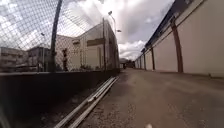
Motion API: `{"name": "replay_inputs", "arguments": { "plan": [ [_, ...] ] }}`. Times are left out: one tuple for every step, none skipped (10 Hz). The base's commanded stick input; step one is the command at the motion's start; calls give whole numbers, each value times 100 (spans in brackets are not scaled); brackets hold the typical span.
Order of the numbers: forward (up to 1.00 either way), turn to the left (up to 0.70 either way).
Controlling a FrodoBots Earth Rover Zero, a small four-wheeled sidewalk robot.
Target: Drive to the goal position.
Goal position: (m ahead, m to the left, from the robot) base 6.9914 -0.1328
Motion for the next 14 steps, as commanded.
{"name": "replay_inputs", "arguments": {
  "plan": [
    [0, -40],
    [0, -40],
    [0, -40],
    [0, -40],
    [0, -40],
    [0, -40],
    [0, -24],
    [15, -10],
    [58, 0],
    [60, 0],
    [60, 0],
    [60, 0],
    [60, 0],
    [60, 0]
  ]
}}
